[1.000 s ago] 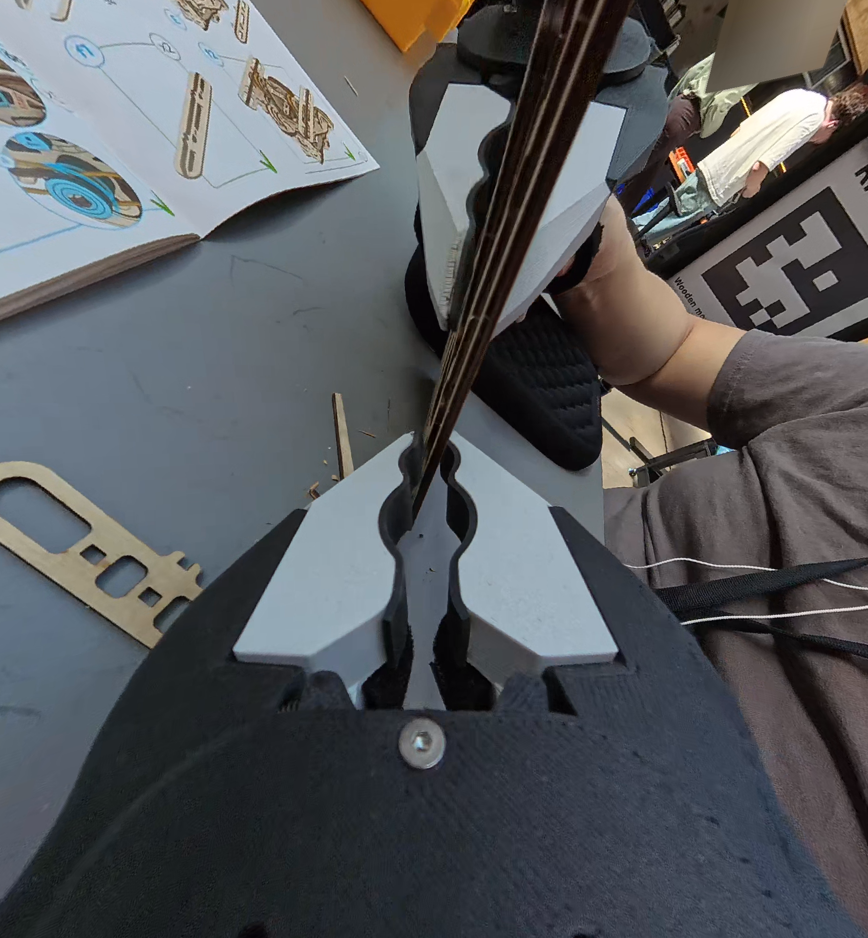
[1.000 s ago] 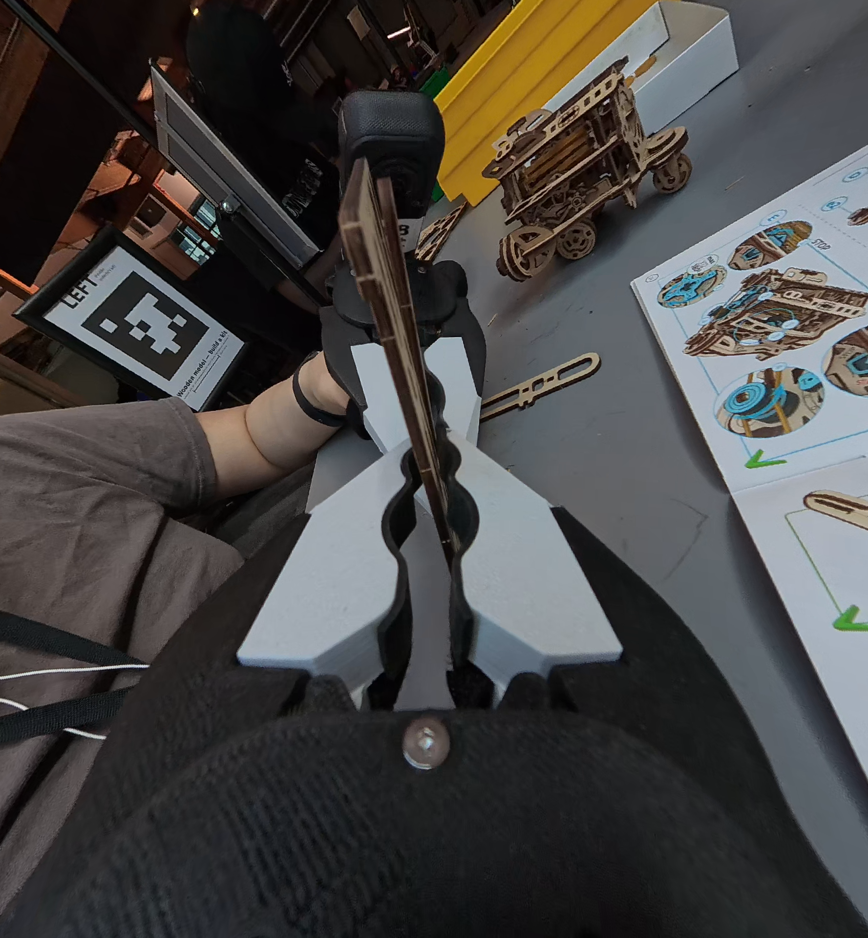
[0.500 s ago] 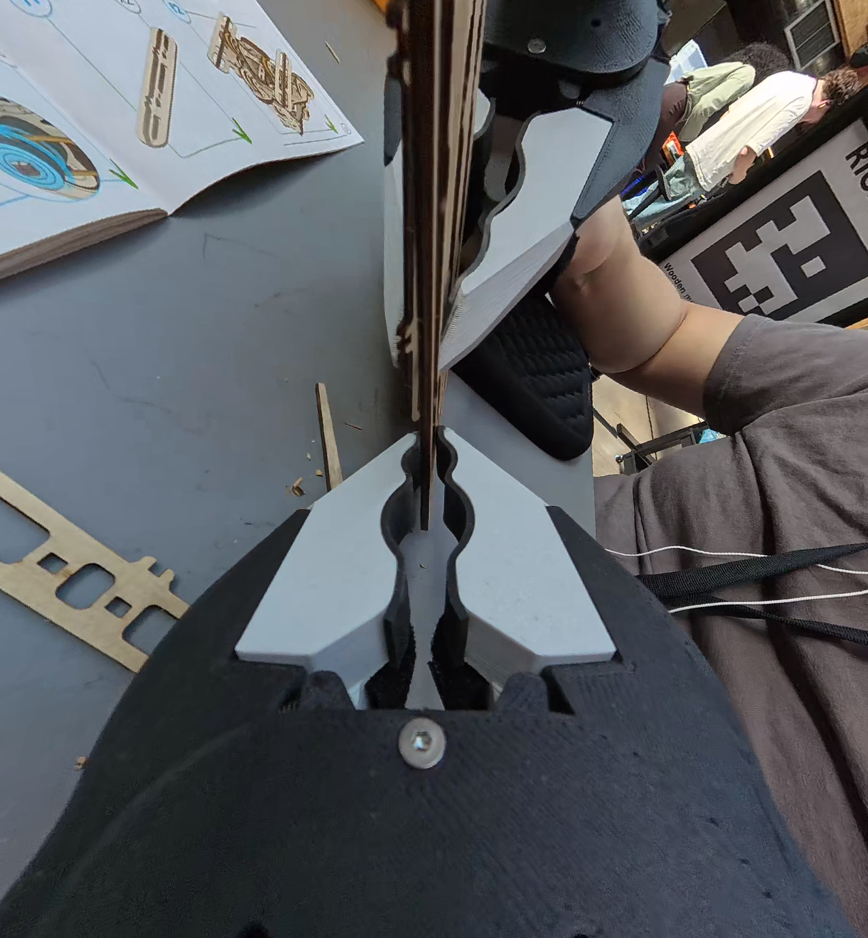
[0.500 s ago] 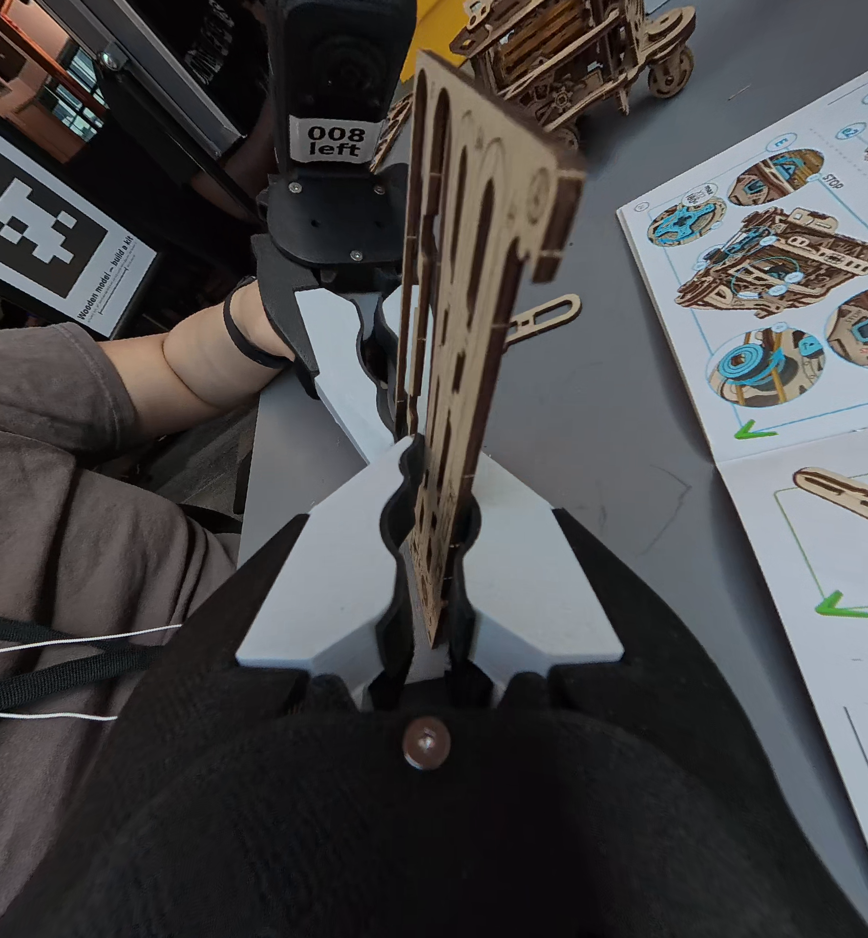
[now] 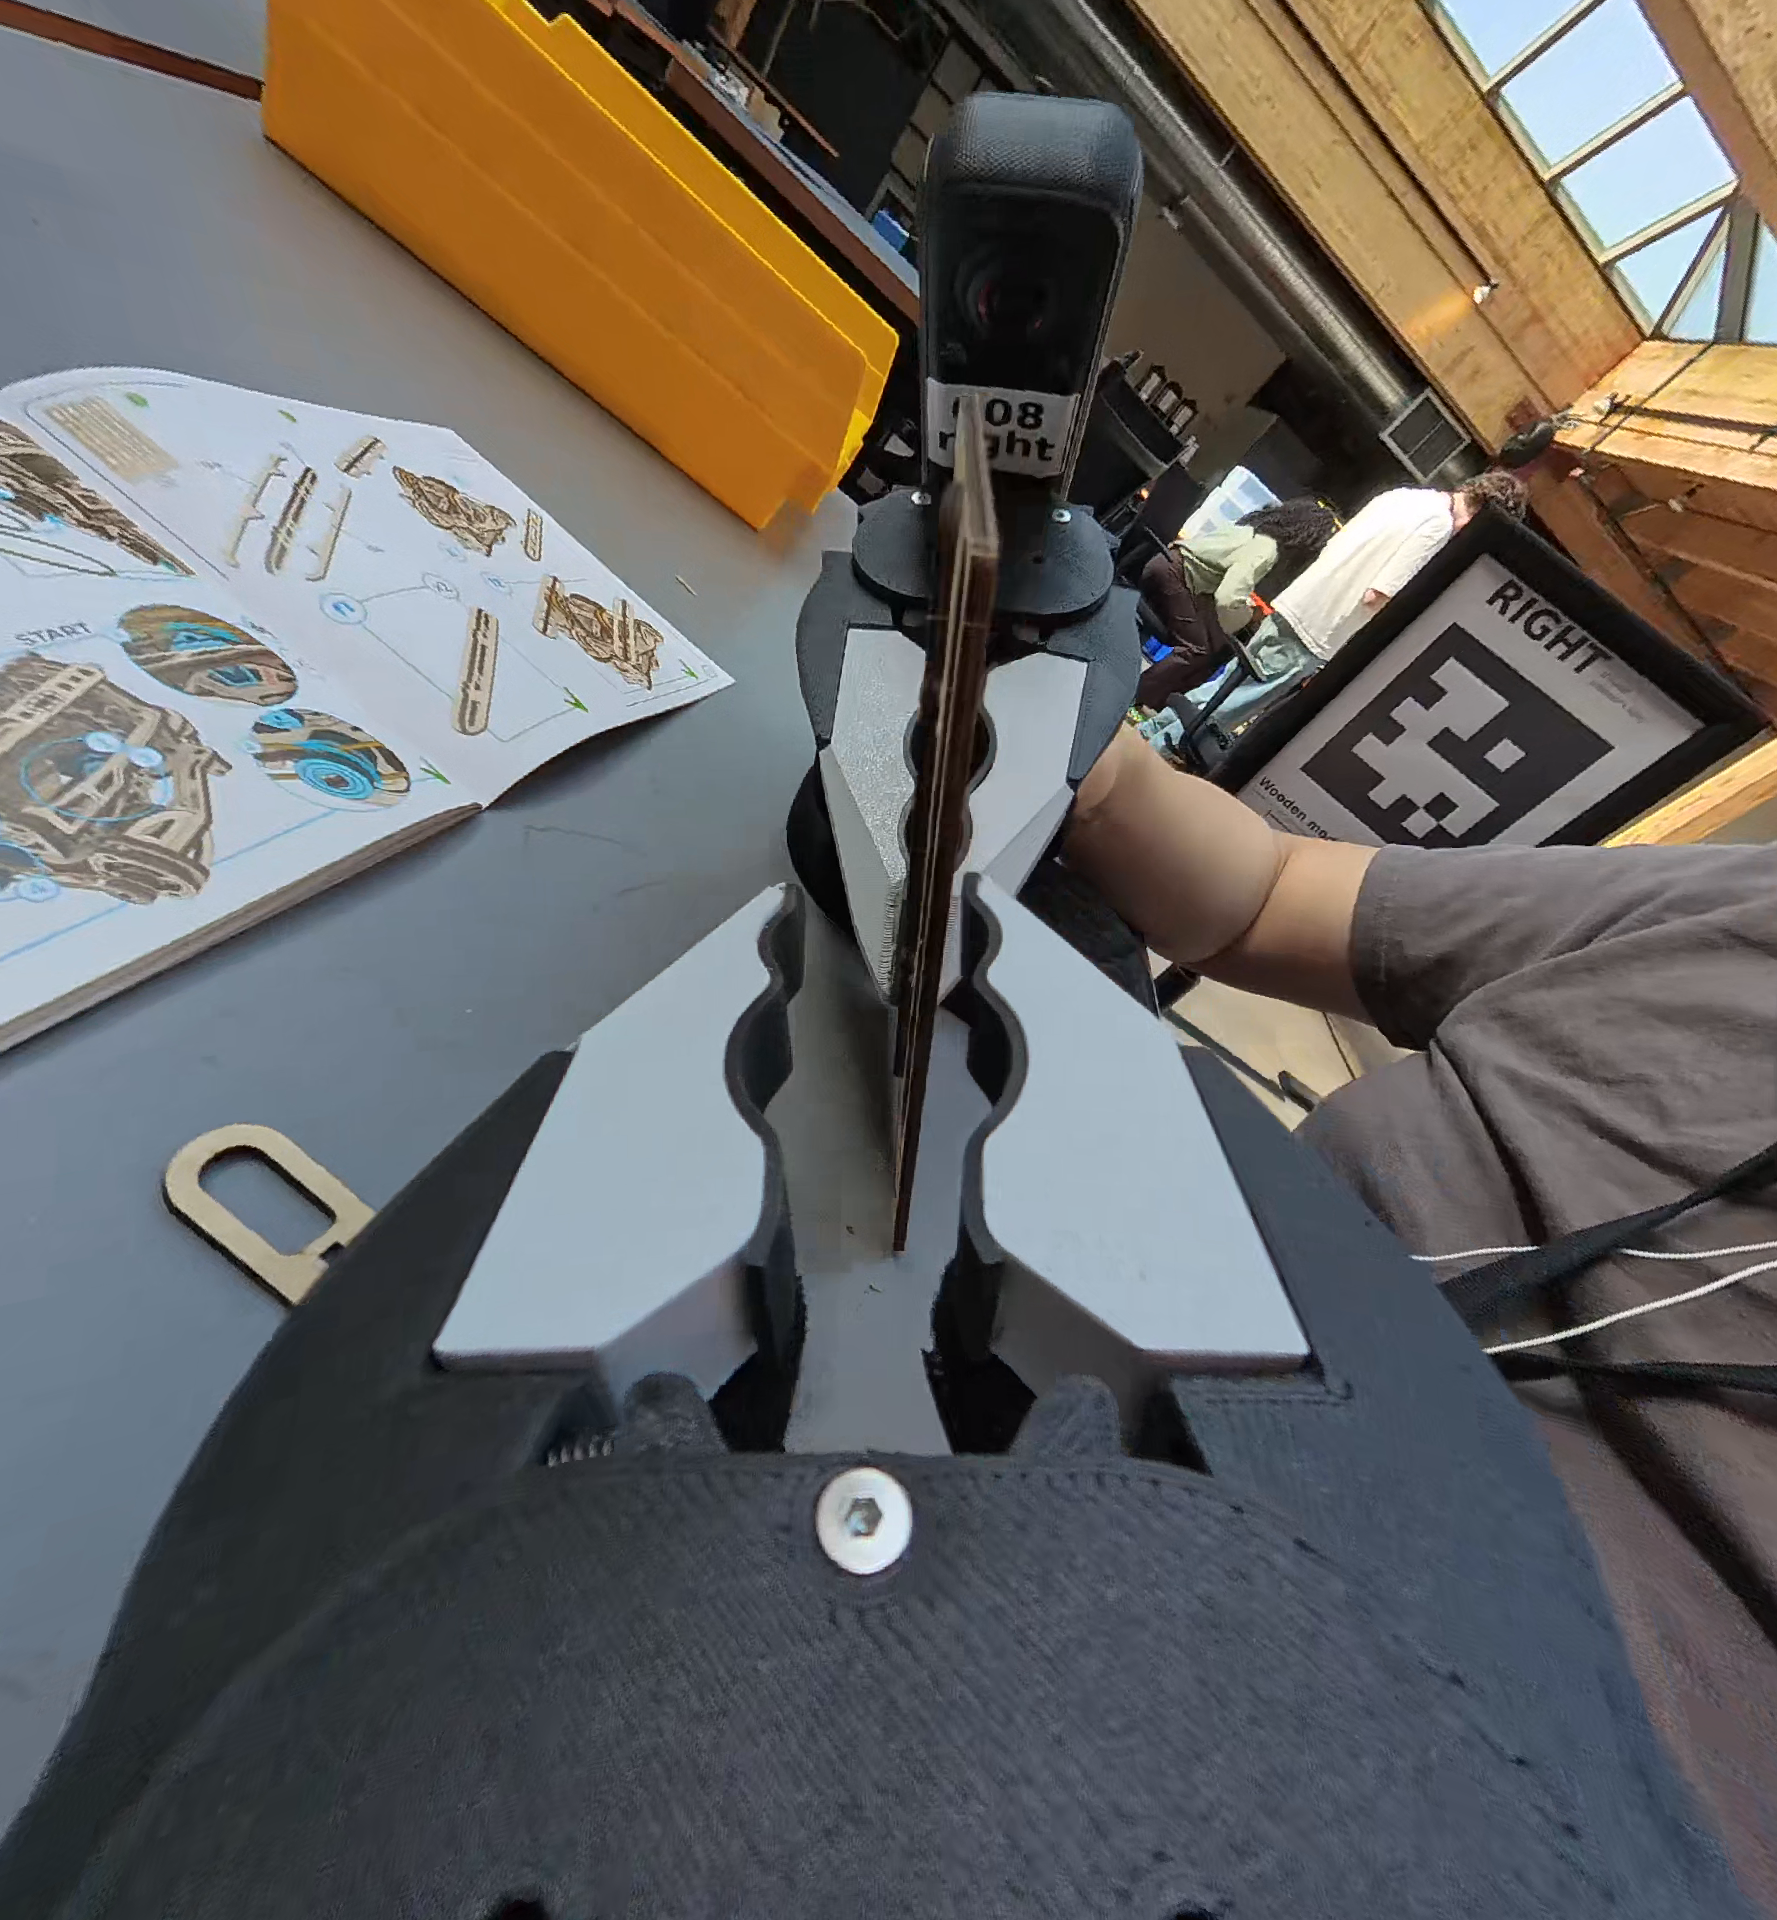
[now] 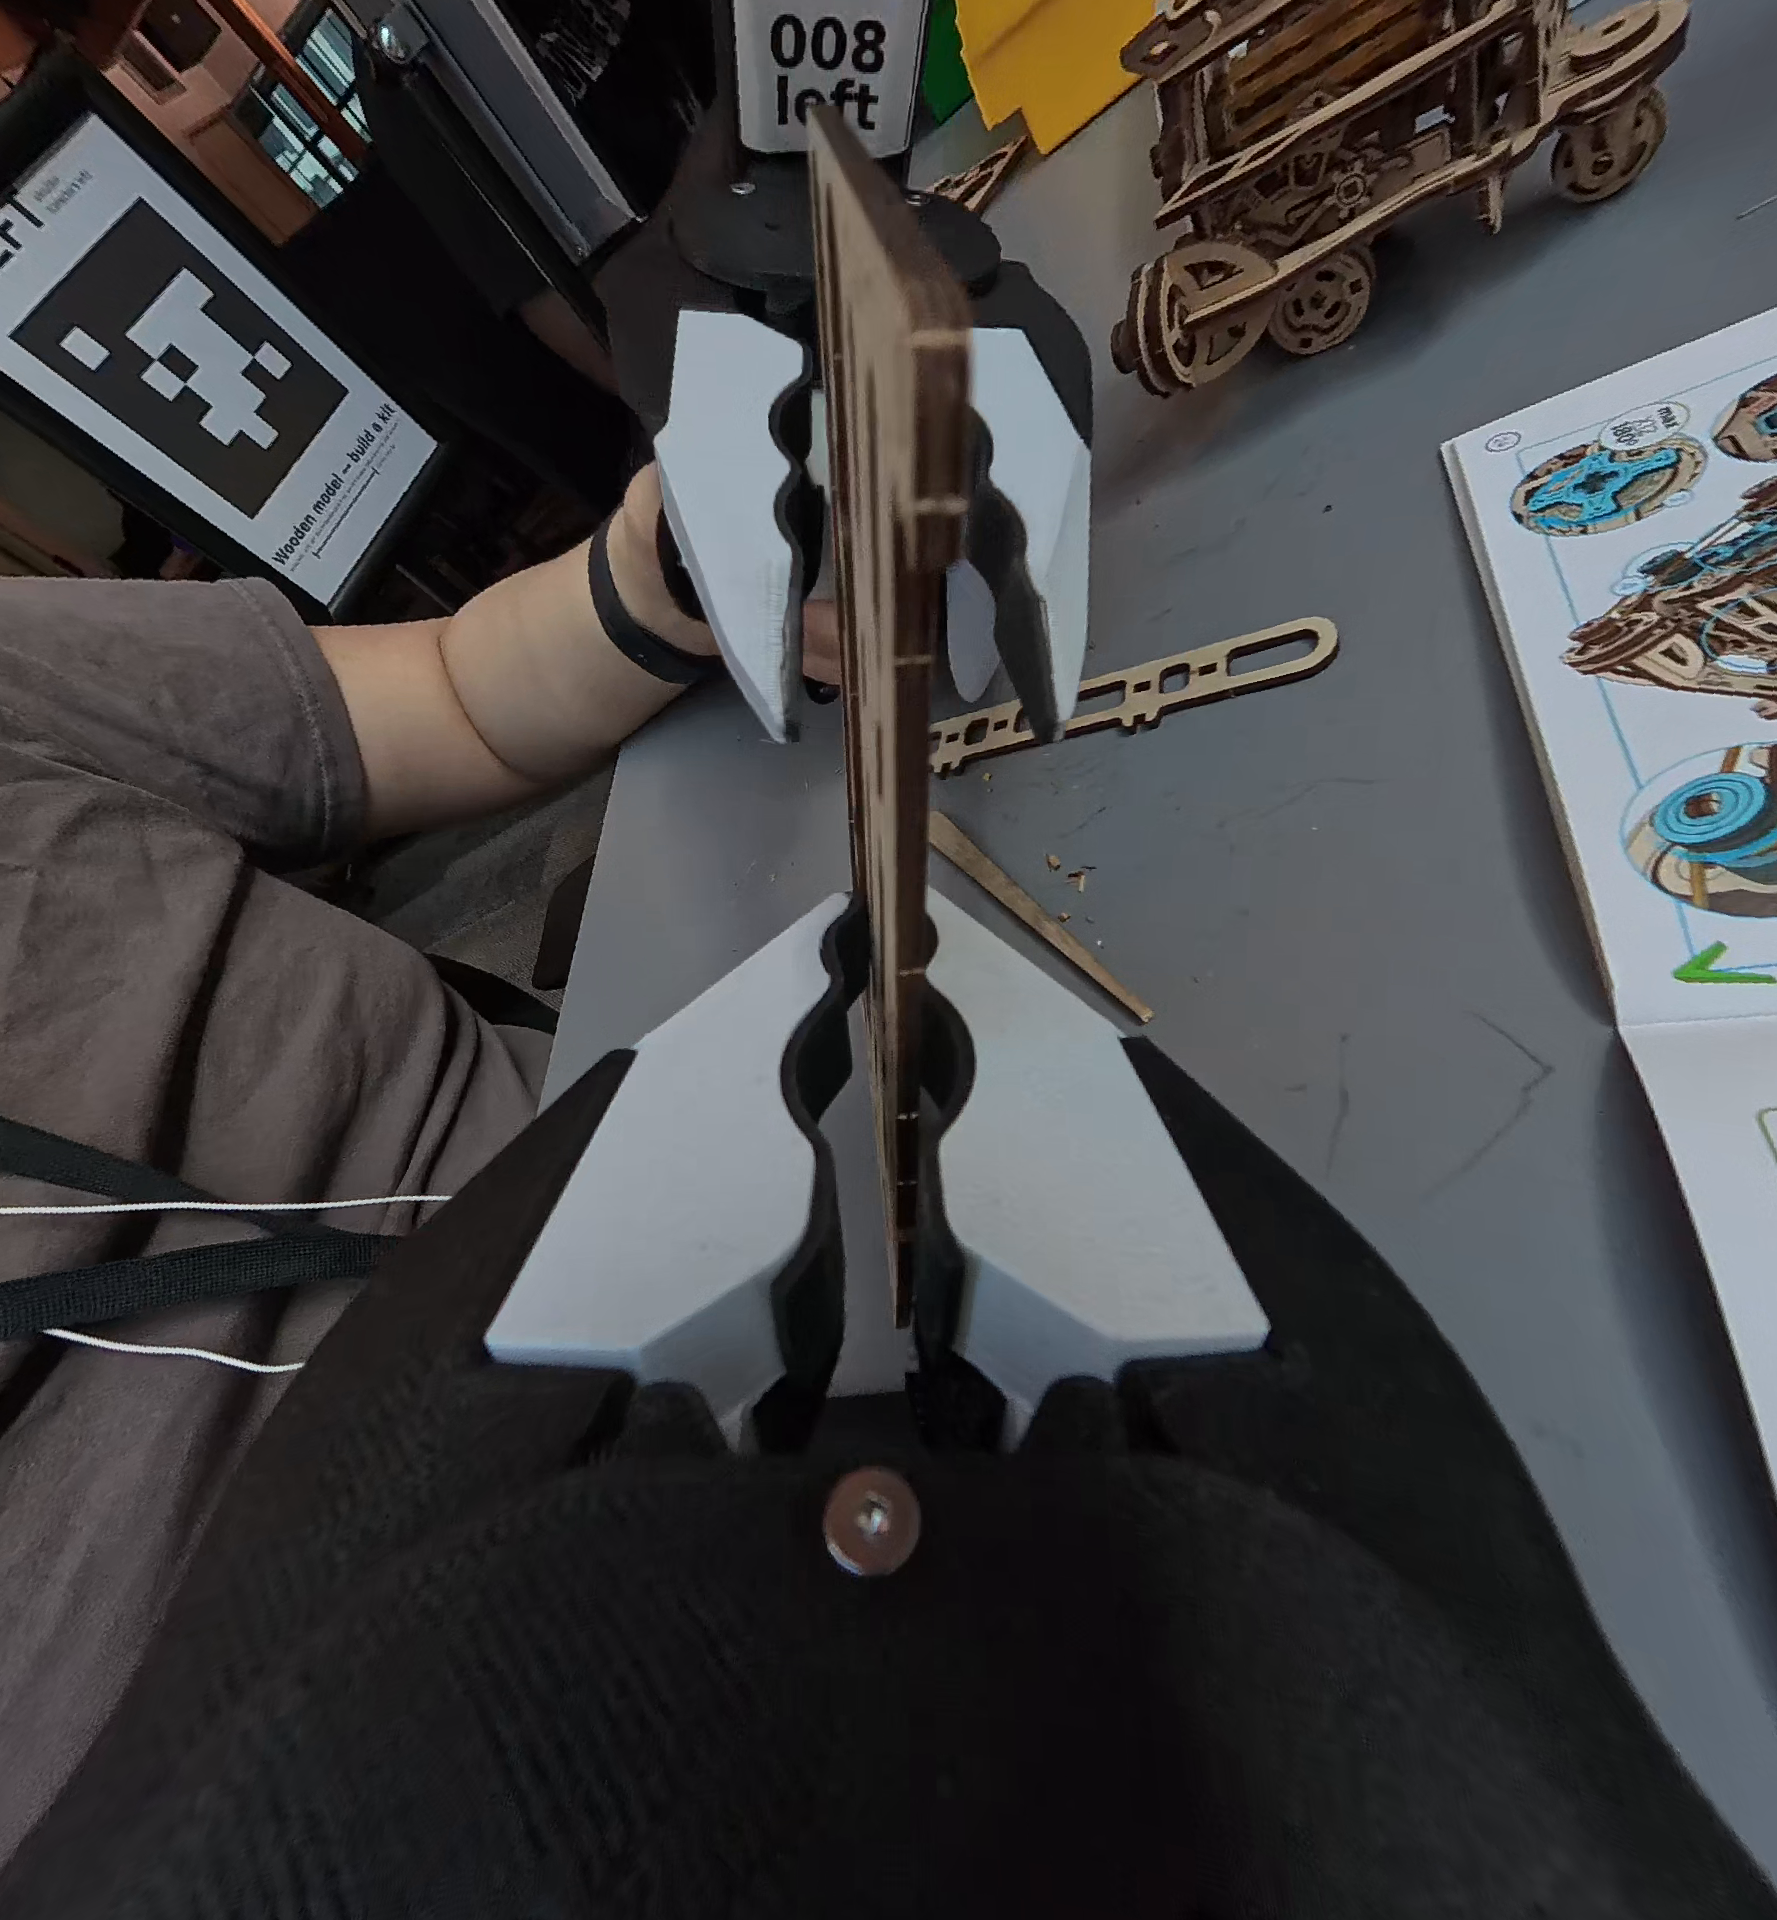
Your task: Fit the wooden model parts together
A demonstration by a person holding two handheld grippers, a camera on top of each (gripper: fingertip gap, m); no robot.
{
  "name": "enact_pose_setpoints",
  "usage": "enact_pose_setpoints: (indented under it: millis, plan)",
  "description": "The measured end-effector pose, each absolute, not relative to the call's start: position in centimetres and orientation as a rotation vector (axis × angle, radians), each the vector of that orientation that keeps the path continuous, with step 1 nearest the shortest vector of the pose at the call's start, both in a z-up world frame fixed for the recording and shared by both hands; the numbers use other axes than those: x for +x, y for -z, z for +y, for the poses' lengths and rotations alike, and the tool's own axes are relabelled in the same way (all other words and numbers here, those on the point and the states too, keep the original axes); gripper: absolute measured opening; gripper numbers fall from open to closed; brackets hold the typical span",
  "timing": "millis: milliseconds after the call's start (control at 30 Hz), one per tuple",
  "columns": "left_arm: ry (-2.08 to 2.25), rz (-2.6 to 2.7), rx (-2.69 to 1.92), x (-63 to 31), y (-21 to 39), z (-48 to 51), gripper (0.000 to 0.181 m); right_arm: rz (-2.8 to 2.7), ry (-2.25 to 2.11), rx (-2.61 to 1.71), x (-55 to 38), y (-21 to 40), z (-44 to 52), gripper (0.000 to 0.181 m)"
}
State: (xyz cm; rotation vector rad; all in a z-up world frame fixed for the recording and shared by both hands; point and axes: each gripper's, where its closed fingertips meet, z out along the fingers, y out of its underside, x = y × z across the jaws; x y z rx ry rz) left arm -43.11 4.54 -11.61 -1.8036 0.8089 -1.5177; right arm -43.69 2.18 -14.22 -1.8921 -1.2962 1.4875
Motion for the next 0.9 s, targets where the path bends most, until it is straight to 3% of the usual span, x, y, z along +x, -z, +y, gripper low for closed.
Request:
enact_pose_setpoints:
  millis: [33,67,400,733,833,900]
  plan:
    - [1.512,0.841,-1.802,-42.8,11.9,4.2,0.009,-1.305,-1.47,-1.891,-43.8,14.3,2.1,0.001]
    - [1.505,0.864,-1.808,-42.6,12.1,3.9,0.003,-1.309,-1.446,-1.898,-43.8,14.4,2.2,0.002]
    - [1.447,0.84,-1.847,-42.9,12.6,4.4,0.003,-1.266,-1.435,-1.911,-42.7,14.0,3.2,0.016]
    - [1.355,0.838,-1.862,-42.9,12.7,4.6,0.003,-1.141,-1.382,-1.947,-42.0,13.6,4.9,0.011]
    - [1.321,0.817,-1.873,-43.1,12.8,5.0,0.003,-1.075,-1.24,-1.929,-41.8,12.8,6.1,0.035]
    - [1.339,0.79,-1.881,-43.3,12.7,5.1,0.003,-1.167,-0.949,-1.823,-41.1,11.8,6.9,0.035]
